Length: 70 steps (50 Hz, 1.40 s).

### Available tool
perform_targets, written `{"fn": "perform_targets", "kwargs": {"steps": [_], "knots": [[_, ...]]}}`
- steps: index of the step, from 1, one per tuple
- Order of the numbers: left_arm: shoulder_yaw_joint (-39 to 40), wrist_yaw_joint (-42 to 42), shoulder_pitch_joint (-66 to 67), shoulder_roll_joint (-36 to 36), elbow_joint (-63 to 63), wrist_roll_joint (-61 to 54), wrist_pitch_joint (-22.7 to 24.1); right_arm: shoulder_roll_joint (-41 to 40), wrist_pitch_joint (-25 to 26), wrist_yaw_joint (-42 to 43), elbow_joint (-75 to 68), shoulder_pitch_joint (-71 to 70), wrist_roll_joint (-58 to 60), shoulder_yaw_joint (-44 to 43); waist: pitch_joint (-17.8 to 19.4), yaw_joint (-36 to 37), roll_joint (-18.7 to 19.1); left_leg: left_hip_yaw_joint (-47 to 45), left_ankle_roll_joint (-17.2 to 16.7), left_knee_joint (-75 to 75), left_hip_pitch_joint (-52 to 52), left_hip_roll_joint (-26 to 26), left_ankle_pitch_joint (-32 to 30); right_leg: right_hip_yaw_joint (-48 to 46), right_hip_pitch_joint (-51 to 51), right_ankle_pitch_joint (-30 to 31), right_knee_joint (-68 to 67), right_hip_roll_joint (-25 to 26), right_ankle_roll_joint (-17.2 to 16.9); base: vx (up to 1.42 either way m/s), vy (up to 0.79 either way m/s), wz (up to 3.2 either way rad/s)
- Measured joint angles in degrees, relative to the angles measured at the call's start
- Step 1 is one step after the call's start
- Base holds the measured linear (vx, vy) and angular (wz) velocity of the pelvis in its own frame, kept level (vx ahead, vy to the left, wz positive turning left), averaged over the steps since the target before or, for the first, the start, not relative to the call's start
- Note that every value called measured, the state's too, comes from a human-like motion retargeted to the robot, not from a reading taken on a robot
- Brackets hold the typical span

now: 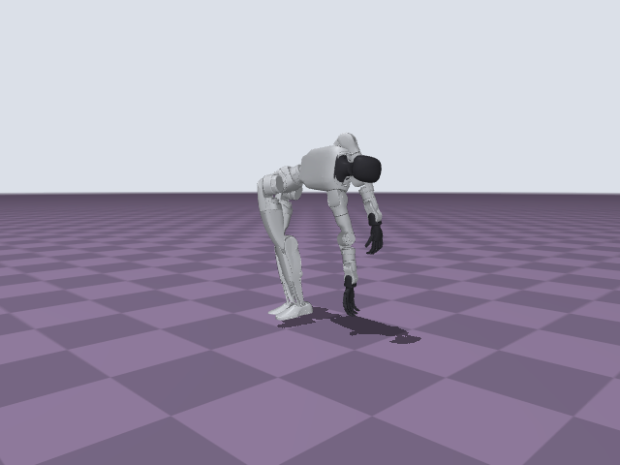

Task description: Upper body actions

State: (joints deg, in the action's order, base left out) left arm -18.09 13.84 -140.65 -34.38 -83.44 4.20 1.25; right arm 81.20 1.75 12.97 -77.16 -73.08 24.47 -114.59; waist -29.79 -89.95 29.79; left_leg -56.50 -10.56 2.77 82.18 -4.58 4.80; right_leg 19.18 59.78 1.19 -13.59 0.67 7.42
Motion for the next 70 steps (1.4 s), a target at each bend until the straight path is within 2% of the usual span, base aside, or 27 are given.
{"fn": "perform_targets", "kwargs": {"steps": [4,10,20,29,30,31,32,33,34,35,37,44,57,70], "knots": [[0.36,-0.33,-0.34,0.0,-0.23,0.15,0.16,-0.11,0.08,-0.27,0.26,-0.23,-0.46,0.0,0.0,0.0,0.0,0.93,-0.35,-0.14,0.03,-0.06,0.7,1.59,0.36,3.02,0.64,0.76,-0.04,0.0,-0.1,-0.03],[1.54,0.0,0.4,0.0,0.15,-0.32,0.39,-0.29,-0.15,-0.15,1.17,1.63,-0.27,0.0,0.0,0.0,0.0,-2.4,-1.94,-1.08,-0.22,1.37,1.02,3.3,-0.58,3.29,0.98,2.26,-0.42,-0.06,-0.09,-0.09],[2.21,1.21,-0.36,0.0,2.12,-0.52,1.46,-0.64,-0.19,0.07,2.35,3.99,-0.33,0.0,0.0,0.0,0.0,-6.84,-3.77,-1.96,0.08,2.45,1.68,6.74,-1.25,4.16,1.33,5.6,0.85,-0.06,-0.13,-0.11],[1.31,2.39,-1.39,0.0,2.29,-0.4,1.57,0.41,-0.42,0.08,3.93,4.73,-0.5,0.0,0.0,0.0,0.0,-9.71,-4.23,-2.36,1.36,2.7,2.81,9.74,-2.31,6.01,0.91,8.93,1.44,-0.16,-0.19,-0.38],[1.03,2.49,-1.59,0.0,2.22,-0.34,1.54,0.68,-0.48,0.06,4.18,4.66,-0.53,0.0,0.0,0.0,0.0,-10.15,-4.29,-2.42,1.59,2.73,2.94,10.23,-2.43,6.27,0.8,9.36,1.45,0.01,0.31,10.34],[-8.9,0.15,-22.44,0.0,16.93,1.62,7.18,25.86,-3.9,-0.63,13.49,-24.19,-4.91,0.0,9.57,23.2,-3.74,11.22,0.34,0.37,-18.16,8.79,3.65,-11.13,-13.5,6.02,9.88,7.87,-1.69,0.25,0.55,15.97],[-20.88,-3.35,-36.35,0.0,30.82,4.3,10.73,43.67,-6.51,-4.11,19.85,-51.07,-7.7,0.0,15.59,38.37,-5.83,28.96,4.46,2.2,-35.52,11.38,3.29,-28.32,-23.75,6.1,16.09,4.95,-4.4,0.14,0.67,18.25],[-36.99,-9.17,-36.35,0.0,43.06,8.39,10.12,46.77,-7.53,-13.15,20.35,-73.98,-7.33,0.0,14.5,37.47,-4.63,39.43,7.53,2.13,-48.09,6.99,0.8,-37.14,-32.34,6.8,16.58,-0.8,-6.25,-0.12,0.34,8.45],[-48.45,-13.63,-36.35,0.0,48.84,11.4,7.72,47.8,-8.57,-19.72,20.58,-88.2,-7.27,0.0,17.32,36.34,-4.06,43.93,8.92,1.67,-53.22,4.99,0.02,-40.82,-36.25,6.56,15.57,-3.65,-7.18,-0.41,0.26,3.23],[-57.6,-17.4,-36.35,0.0,51.4,13.88,4.44,47.8,-9.64,-25.04,20.66,-98.06,-7.38,0.0,22.08,35.1,-3.81,45.43,9.46,1.02,-54.65,4.17,0.08,-41.92,-37.82,5.85,13.81,-5.05,-7.65,-0.3,0.23,0.91],[-62.12,-19.41,-36.35,0.0,52.62,15.92,2.8,47.8,-10.2,-27.59,20.89,-103.4,-7.95,0.0,25.62,33.71,-3.62,44.66,9.35,0.66,-54.5,4.74,0.73,-41.13,-38.83,5.66,12.77,-4.86,-7.74,-0.19,0.16,-0.45],[-62.12,-19.59,-36.35,0.0,54.94,19.86,1.23,47.8,-9.88,-29.97,20.0,-103.92,-8.63,0.0,24.52,30.66,-3.6,39.9,8.18,0.49,-53.39,6.98,2.34,-36.68,-41.26,5.87,11.58,-2.68,-7.45,-0.14,0.16,-0.77],[-62.12,-19.03,-36.35,0.0,59.07,20.09,1.44,47.8,-7.49,-28.98,10.53,-103.92,-10.96,0.0,21.27,28.26,-3.72,35.01,7.15,0.89,-52.55,8.38,3.1,-33.27,-42.58,6.13,11.44,-0.83,-7.34,-0.02,0.08,-0.25],[-62.12,-19.07,-36.35,0.0,58.18,19.74,0.6,47.8,-8.86,-28.51,10.26,-103.92,-11.87,0.0,23.55,29.85,-3.63,37.41,8.25,0.88,-53.45,6.91,2.43,-35.3,-41.54,5.63,11.6,-2.3,-8.23,0.03,-0.04,0.14]]}}
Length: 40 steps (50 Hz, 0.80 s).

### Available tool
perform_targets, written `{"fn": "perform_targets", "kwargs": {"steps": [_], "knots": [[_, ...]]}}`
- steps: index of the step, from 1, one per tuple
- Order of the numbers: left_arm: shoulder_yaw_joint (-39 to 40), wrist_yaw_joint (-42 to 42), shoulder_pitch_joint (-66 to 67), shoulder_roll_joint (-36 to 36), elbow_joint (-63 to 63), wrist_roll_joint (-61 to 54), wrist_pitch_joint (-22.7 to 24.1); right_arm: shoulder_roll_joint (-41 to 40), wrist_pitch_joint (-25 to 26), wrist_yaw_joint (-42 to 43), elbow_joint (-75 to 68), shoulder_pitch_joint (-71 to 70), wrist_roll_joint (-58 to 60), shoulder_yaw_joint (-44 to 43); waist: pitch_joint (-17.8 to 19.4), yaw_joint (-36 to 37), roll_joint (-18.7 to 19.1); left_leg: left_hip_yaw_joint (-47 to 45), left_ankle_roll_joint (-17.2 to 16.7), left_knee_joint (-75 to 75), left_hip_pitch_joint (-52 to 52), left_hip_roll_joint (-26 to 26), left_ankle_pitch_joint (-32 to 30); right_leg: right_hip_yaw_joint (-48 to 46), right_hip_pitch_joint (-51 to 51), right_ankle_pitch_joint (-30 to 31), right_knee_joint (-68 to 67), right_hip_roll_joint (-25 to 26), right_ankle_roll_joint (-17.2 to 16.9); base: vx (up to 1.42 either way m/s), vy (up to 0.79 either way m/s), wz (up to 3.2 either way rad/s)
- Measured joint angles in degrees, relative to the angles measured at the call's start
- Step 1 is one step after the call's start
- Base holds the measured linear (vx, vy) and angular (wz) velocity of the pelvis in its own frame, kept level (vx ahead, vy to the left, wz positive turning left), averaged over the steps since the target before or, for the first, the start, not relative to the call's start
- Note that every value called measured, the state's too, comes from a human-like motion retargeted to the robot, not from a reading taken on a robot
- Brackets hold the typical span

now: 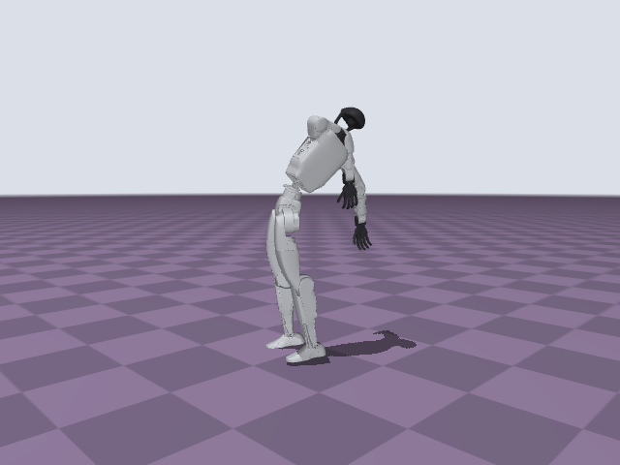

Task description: Upper body actions

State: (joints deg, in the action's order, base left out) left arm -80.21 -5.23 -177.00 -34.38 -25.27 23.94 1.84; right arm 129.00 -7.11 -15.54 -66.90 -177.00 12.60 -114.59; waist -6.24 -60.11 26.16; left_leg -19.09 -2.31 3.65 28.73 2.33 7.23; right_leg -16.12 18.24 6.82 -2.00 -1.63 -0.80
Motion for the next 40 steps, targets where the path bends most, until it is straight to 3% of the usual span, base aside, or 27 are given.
{"fn": "perform_targets", "kwargs": {"steps": [25,40], "knots": [[0.0,-1.45,0.0,0.0,1.05,-2.35,-0.56,0.0,0.75,0.81,6.48,0.0,-2.52,0.0,1.98,13.78,0.08,19.8,4.38,-1.71,-8.05,-9.38,-6.17,-19.32,8.74,-3.23,3.19,-6.98,-3.64,0.19,-0.1,0.8],[0.0,-1.77,0.0,0.0,1.36,-5.59,-0.03,0.0,-0.1,-0.27,6.57,0.0,2.52,0.0,2.18,22.19,0.12,26.4,3.67,-1.15,-11.92,-15.55,-10.98,-32.53,13.05,-2.48,6.6,-9.59,-6.46,0.13,0.02,0.77]]}}
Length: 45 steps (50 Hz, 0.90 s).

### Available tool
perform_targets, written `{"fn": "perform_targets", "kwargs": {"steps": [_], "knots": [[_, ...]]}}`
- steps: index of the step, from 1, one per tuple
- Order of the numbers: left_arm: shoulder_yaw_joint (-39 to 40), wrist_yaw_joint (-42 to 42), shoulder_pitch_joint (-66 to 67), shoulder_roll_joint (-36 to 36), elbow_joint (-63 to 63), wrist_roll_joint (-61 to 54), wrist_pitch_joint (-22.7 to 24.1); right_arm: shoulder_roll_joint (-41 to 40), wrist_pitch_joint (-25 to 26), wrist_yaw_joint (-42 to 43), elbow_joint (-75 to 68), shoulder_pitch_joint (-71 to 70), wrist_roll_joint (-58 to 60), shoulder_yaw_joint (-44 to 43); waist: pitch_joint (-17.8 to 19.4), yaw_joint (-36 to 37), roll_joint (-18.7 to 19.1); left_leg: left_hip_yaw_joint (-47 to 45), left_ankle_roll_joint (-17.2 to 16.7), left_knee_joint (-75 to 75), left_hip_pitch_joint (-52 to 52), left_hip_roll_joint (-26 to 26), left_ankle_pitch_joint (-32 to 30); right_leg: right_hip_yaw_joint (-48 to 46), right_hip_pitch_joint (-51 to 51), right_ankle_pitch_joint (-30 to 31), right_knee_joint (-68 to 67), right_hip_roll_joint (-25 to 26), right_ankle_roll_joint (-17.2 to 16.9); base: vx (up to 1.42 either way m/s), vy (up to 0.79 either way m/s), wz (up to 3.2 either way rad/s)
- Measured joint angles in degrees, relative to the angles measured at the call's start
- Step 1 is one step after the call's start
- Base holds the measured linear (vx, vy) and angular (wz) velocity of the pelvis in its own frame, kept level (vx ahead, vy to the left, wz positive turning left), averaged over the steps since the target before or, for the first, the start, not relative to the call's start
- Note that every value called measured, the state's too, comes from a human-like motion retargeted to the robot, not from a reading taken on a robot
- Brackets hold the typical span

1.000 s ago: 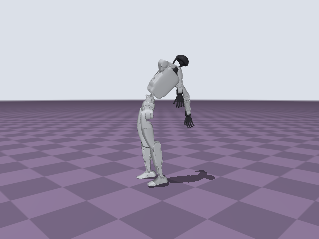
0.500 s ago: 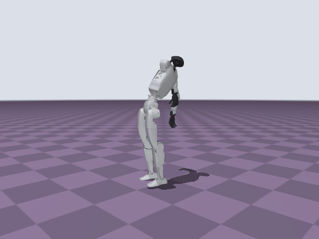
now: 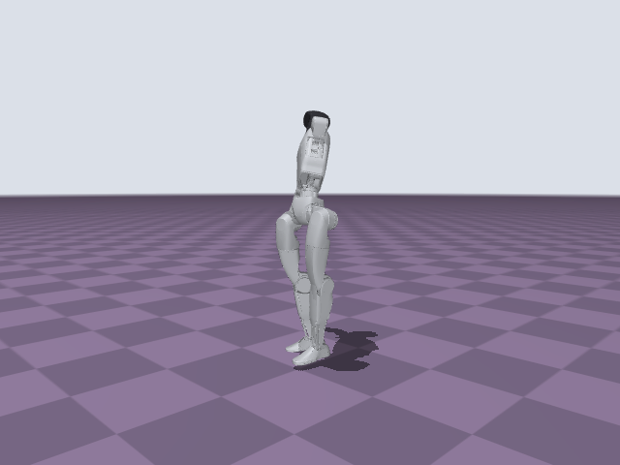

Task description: Upper body actions

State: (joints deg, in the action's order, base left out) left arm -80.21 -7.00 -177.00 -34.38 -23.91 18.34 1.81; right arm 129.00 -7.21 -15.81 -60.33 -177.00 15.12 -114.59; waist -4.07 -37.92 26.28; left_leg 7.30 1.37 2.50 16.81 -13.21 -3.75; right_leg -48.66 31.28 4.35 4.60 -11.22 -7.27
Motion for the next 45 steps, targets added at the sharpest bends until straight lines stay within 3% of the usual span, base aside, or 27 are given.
{"fn": "perform_targets", "kwargs": {"steps": [13,25,33,39,45], "knots": [[0.0,-0.66,0.0,0.0,0.04,-0.5,-0.27,0.0,-0.83,1.25,1.72,0.0,1.16,0.0,-0.28,-5.05,-0.3,-3.28,0.98,0.25,1.61,2.5,2.43,5.04,-3.31,1.79,0.17,0.94,1.35,-0.12,-0.02,-0.42],[0.0,0.99,0.0,0.0,-1.7,0.81,-0.48,0.0,-0.69,0.79,2.14,0.0,2.24,0.0,-2.27,-15.17,-0.44,-14.3,0.64,0.0,7.68,8.95,9.18,22.51,-11.16,3.53,-4.82,2.85,3.52,-0.29,0.15,-1.33],[0.0,2.2,0.0,0.0,-4.04,2.08,-0.66,0.0,-0.88,0.24,5.32,0.0,3.59,0.0,-3.16,-23.0,-0.35,-33.5,-3.25,-0.43,12.93,14.31,14.36,37.11,-18.09,5.38,-8.69,7.48,3.98,-0.23,0.35,-2.0],[0.0,2.97,0.0,0.0,-7.02,3.61,-1.48,0.0,-1.12,-0.47,8.8,0.0,4.17,0.0,-3.29,-32.09,-0.33,-45.67,-6.67,-1.4,16.33,17.73,16.69,50.36,-21.95,9.61,-9.03,14.26,3.74,-0.15,0.29,-2.02],[0.0,2.55,0.0,0.0,-5.32,7.93,-1.75,0.0,-0.44,0.49,9.99,0.0,4.03,0.0,-3.82,-39.34,-0.38,-54.43,-9.72,-3.06,17.91,19.63,17.92,55.35,-23.83,13.88,-7.0,18.33,0.37,-0.02,0.3,-1.83]]}}
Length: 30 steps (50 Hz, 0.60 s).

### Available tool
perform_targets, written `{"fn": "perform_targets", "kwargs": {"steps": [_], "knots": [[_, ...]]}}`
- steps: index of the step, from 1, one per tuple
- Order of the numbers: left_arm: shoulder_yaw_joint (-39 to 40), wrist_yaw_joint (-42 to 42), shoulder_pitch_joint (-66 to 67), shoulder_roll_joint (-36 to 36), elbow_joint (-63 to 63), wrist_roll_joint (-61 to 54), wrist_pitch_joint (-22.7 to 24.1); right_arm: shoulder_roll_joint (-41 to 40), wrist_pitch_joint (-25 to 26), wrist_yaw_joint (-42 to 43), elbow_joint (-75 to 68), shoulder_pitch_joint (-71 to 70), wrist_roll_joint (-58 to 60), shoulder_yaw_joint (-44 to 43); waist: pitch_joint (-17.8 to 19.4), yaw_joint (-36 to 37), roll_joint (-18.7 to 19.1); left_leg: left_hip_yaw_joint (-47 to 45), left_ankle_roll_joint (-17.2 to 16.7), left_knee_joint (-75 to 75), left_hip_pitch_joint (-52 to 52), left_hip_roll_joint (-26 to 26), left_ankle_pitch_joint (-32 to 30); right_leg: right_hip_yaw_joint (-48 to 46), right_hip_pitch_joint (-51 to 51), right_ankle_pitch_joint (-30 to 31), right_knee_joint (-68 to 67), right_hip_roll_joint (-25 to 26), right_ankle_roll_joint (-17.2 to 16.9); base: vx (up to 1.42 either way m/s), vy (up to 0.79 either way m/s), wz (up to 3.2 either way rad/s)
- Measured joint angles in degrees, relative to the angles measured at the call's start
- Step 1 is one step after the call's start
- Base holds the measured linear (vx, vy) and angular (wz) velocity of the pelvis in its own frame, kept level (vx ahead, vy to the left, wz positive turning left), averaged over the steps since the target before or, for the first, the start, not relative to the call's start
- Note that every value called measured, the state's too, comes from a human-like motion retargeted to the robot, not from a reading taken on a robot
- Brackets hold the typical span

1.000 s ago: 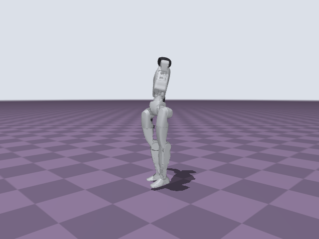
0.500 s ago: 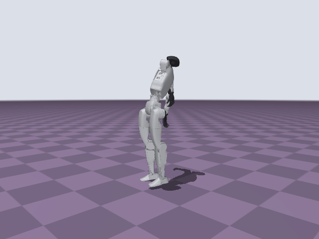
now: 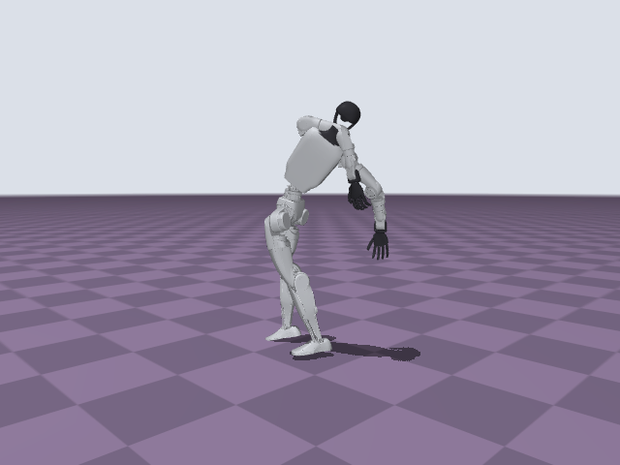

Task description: Upper body actions

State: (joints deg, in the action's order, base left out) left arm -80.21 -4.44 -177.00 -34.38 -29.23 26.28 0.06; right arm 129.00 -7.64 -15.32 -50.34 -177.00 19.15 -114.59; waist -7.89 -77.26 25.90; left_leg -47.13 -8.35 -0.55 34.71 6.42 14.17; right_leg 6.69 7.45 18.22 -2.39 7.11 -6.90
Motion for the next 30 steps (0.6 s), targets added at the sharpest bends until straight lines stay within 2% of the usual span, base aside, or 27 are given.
{"fn": "perform_targets", "kwargs": {"steps": [9,18,22,30], "knots": [[0.0,0.34,0.0,0.0,5.76,0.07,1.13,0.0,3.07,0.92,-6.4,0.0,-2.91,0.0,-0.67,-6.9,0.01,-7.6,-3.75,-2.12,1.62,2.6,0.58,3.09,-0.75,2.05,2.32,4.14,-3.49,0.0,0.12,-1.09],[0.0,3.32,0.0,0.0,8.61,1.27,2.96,0.0,3.27,0.65,-11.9,0.0,-2.83,0.0,-1.76,-8.3,0.01,-9.46,-5.06,-2.96,2.15,3.86,0.83,4.62,-0.28,2.35,3.18,5.73,-4.26,-0.02,0.01,-0.28],[0.0,5.03,0.0,0.0,7.86,2.21,3.48,0.0,2.54,-0.07,-12.51,0.0,-3.44,0.0,-1.9,-7.38,0.03,-8.8,-4.82,-2.78,2.02,3.98,0.77,4.72,0.19,2.26,3.29,5.8,-2.7,-0.03,-0.08,0.26],[0.0,6.64,0.0,0.0,5.85,3.22,3.27,0.0,1.26,-0.67,-11.28,0.0,-5.06,0.0,-0.53,-3.22,0.12,-4.81,-3.27,-1.93,0.87,3.3,0.15,2.69,1.91,1.0,3.67,4.68,3.48,-0.03,-0.17,0.75]]}}
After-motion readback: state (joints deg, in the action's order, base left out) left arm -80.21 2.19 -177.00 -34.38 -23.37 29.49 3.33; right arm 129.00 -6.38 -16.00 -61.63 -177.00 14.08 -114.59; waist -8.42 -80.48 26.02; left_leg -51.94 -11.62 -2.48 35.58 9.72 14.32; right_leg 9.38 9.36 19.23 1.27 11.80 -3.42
